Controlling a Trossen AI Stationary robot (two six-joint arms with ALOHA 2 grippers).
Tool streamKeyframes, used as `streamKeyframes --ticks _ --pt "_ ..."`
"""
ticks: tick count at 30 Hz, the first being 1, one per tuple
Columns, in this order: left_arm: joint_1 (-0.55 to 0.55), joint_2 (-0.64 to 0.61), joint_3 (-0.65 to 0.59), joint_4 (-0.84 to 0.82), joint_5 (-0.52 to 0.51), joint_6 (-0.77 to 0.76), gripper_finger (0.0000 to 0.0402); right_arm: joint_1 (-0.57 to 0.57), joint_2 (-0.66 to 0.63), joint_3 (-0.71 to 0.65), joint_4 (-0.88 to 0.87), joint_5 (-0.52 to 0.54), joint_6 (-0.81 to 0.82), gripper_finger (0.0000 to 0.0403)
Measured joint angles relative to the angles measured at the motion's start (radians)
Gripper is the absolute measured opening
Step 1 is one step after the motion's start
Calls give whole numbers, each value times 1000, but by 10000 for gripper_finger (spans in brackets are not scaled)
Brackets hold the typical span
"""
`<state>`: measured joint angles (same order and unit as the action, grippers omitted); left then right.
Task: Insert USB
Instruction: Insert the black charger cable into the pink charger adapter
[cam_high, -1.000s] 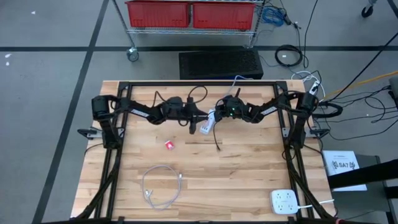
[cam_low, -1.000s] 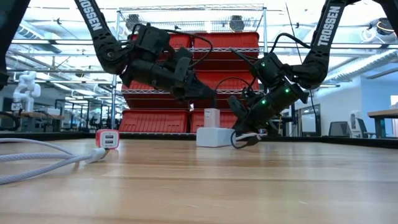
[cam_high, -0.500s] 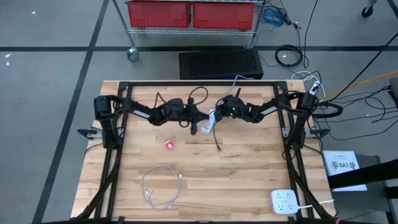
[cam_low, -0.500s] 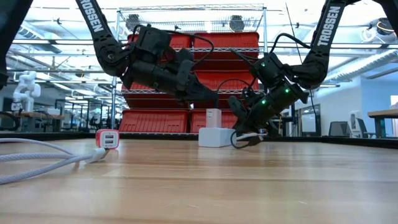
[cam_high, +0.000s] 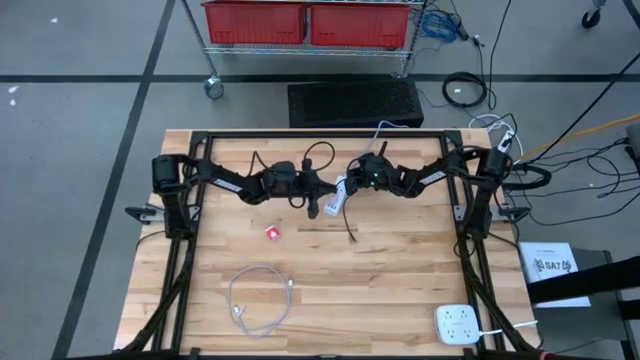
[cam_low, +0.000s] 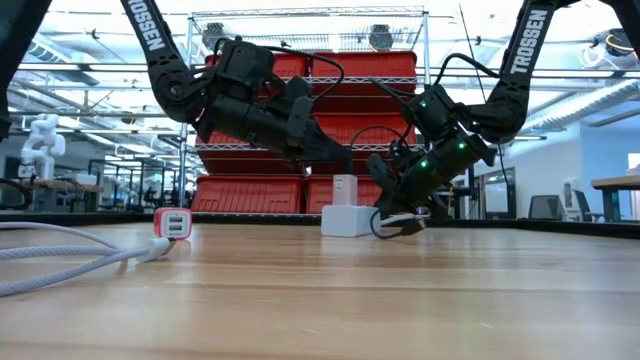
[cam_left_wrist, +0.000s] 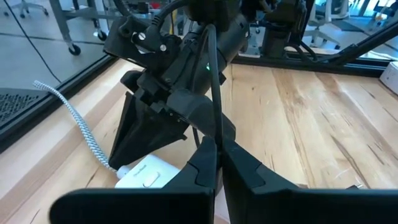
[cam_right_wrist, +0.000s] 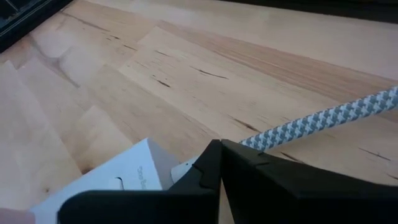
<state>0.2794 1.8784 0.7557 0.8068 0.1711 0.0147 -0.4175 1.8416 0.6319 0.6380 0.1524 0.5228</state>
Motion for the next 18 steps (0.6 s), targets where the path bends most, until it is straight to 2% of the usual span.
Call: streamKeyframes --ticks 12,18 --pt "-2 -1 -42 38 -38 -3 10 1 0 0 0 -2 0 0" --pt "-4 39 -42 97 -42 -8 10 1 0 0 -1 -1 -3 0"
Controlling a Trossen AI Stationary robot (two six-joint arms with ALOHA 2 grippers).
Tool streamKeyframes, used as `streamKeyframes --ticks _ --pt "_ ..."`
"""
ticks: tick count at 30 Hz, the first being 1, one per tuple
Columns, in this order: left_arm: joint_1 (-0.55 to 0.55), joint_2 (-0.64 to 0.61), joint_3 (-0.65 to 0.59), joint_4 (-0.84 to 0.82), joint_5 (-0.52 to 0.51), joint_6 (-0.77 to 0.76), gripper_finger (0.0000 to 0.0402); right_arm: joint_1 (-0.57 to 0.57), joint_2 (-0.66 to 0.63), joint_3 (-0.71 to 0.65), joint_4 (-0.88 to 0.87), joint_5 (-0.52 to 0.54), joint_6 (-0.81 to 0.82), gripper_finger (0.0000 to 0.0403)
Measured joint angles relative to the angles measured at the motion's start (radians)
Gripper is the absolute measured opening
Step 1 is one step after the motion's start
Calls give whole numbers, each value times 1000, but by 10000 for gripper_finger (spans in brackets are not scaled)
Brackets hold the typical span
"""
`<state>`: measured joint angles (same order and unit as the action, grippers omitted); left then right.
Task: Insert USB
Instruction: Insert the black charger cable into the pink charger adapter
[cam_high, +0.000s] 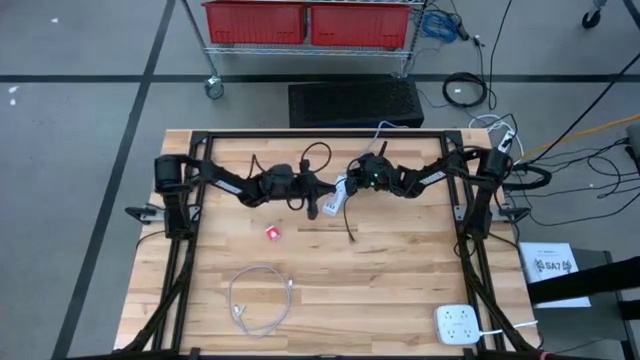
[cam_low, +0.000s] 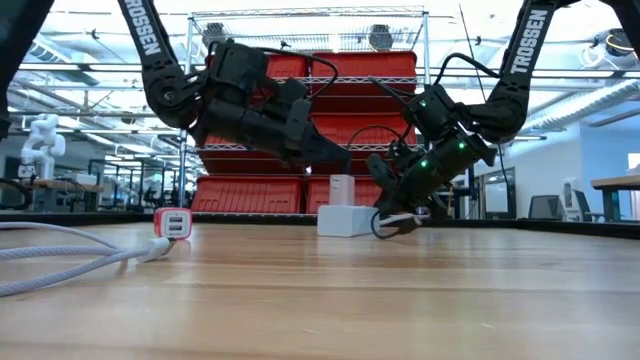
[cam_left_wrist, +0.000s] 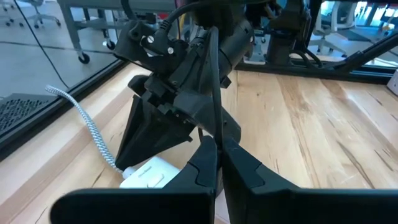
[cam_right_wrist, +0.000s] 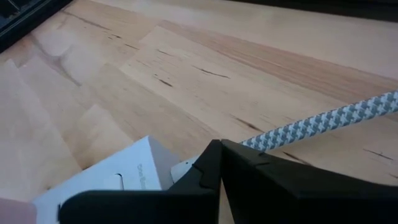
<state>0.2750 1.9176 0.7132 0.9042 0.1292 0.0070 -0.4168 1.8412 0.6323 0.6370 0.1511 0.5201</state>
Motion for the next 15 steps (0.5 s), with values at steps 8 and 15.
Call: streamKeyframes --ticks 8,15 --pt "-1 14 0 38 -8 -29 10 0 0 0 -4 3 -1 0" --pt "-1 11 -3 17 -7 -54 66 0 -1 1 -13 3 -1 0"
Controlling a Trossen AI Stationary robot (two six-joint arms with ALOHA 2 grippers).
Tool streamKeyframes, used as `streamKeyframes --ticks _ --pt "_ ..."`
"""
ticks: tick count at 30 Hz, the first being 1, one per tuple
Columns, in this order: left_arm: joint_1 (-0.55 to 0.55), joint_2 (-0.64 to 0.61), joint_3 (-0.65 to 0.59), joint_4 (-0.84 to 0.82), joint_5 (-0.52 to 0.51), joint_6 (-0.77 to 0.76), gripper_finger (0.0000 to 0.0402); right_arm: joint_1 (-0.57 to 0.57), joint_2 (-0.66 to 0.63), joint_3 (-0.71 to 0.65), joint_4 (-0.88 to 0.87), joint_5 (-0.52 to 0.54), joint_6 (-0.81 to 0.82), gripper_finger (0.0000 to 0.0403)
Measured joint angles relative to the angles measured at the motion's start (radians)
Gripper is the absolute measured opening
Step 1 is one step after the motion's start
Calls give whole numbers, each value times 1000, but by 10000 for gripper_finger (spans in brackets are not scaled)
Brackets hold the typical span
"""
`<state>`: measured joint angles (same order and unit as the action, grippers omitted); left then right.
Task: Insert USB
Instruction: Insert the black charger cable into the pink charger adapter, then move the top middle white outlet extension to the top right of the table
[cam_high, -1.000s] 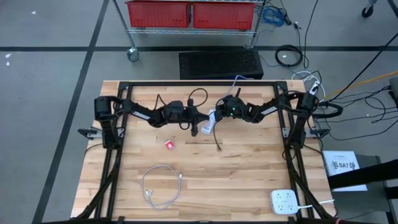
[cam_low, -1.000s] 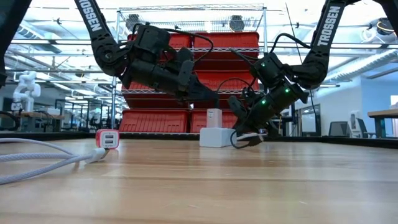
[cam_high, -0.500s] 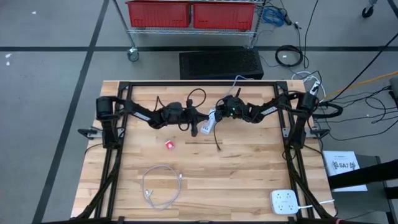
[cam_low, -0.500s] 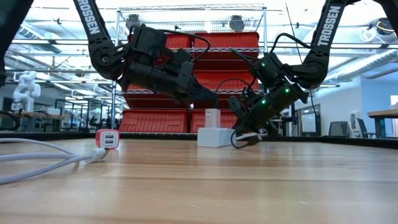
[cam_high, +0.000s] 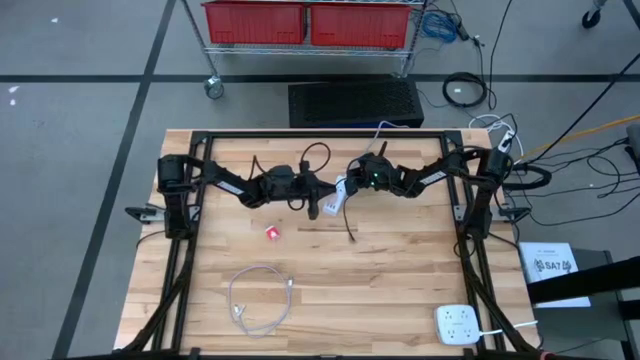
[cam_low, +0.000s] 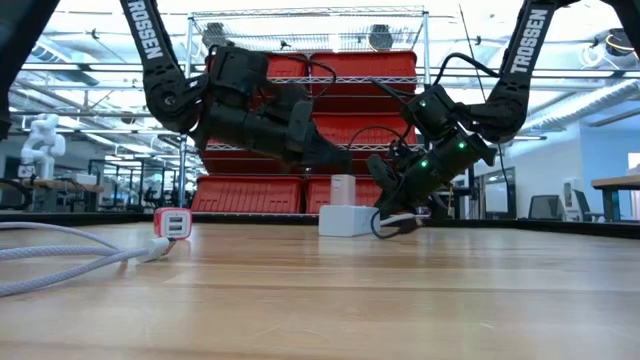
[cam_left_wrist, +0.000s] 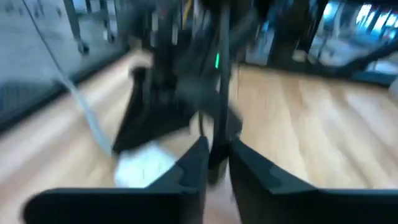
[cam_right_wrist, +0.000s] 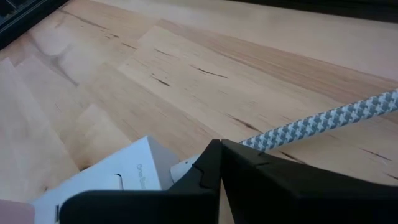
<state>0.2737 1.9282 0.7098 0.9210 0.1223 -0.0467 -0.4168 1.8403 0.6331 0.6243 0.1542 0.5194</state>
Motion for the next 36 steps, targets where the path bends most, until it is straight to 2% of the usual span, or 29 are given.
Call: streamKeyframes --ticks 5,9,15,23,31,36 --pt "2 -12 -5 -26 -3 0 132 0 0 0 -2 0 0 0" --pt "3 -16 -4 -26 1 -21 157 0 0 0 -4 -1 0 0" --pt "9 -83 -6 -64 1 -15 160 0 0 0 -6 -1 -3 0" --pt "45 -258 -8 -251 -7 34 161 1 2 -2 -7 -8 -35 0" --pt "80 -407 -104 -251 -15 53 161 0 -2 -2 21 -32 -72 0" --pt "116 -509 -184 -227 -26 24 161 -3 -51 -3 -9 -33 -129 0"
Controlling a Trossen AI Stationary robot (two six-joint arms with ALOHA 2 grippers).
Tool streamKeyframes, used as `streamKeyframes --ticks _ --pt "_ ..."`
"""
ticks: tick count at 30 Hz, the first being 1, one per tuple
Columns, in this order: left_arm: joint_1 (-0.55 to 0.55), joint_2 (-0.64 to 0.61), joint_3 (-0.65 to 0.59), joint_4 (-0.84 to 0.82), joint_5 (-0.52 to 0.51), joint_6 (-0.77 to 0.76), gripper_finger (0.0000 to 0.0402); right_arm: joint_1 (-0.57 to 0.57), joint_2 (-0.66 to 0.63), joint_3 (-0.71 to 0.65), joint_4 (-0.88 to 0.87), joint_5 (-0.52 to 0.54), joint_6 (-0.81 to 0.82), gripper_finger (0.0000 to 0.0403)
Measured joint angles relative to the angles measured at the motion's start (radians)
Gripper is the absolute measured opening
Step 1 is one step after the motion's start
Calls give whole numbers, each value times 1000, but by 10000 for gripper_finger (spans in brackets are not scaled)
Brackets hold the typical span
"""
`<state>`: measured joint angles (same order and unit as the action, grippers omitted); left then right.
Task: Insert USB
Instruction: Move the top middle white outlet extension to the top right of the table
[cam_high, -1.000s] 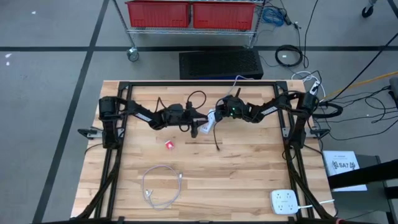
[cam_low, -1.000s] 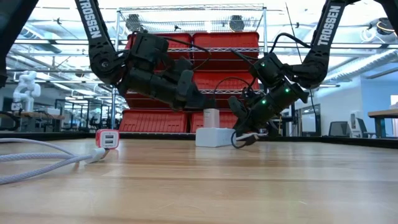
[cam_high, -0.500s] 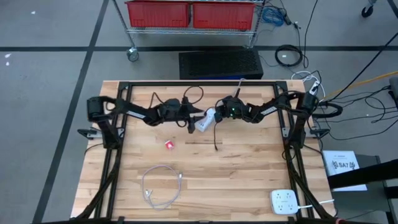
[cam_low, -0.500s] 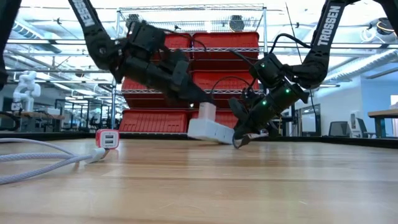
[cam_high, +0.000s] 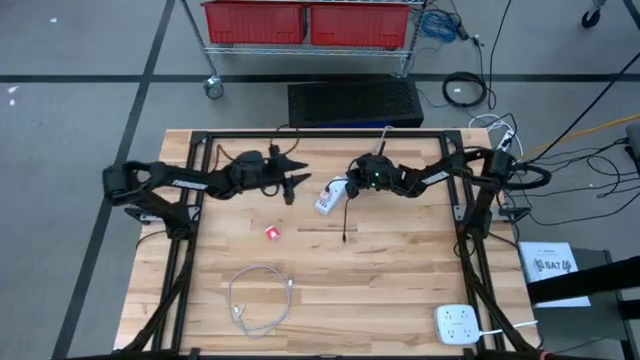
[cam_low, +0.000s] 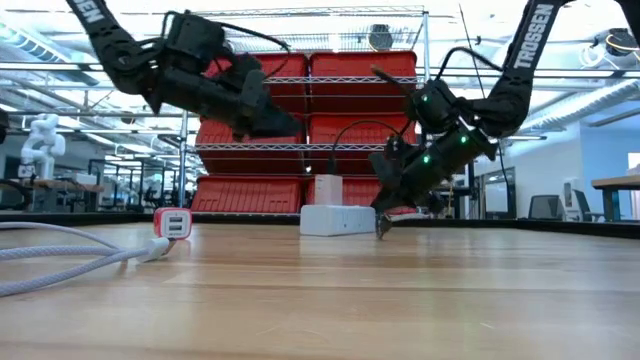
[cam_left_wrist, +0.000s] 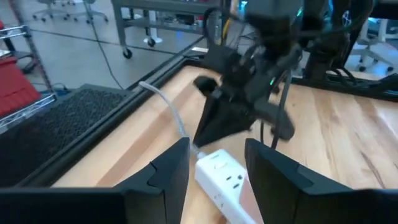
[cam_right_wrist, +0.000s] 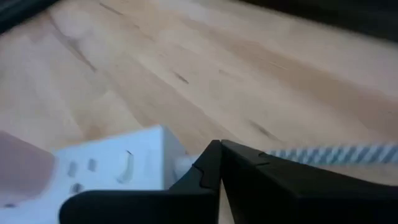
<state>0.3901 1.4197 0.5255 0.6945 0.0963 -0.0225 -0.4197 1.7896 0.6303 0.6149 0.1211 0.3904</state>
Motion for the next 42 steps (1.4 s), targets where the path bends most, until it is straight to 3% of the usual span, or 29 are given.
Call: streamKeyframes --ticks 7,14,23,29,38,42 --pt "24 -100 -72 6 30 -24 161 -18 -140 1 -126 1 -86 6" --pt "25 -172 -126 -1 56 -43 161 13 -311 1 -323 -70 -89 53" --pt "28 -186 -150 3 63 -51 161 76 -526 1 -572 148 -120 64" --pt "28 -186 -160 3 64 -74 161 25 -648 1 -651 166 -145 90" --pt "28 -186 -160 1 68 -74 161 -52 -670 2 -693 164 -171 181" --pt "28 -186 -160 -1 68 -74 161 -110 -645 2 -780 203 -170 203"
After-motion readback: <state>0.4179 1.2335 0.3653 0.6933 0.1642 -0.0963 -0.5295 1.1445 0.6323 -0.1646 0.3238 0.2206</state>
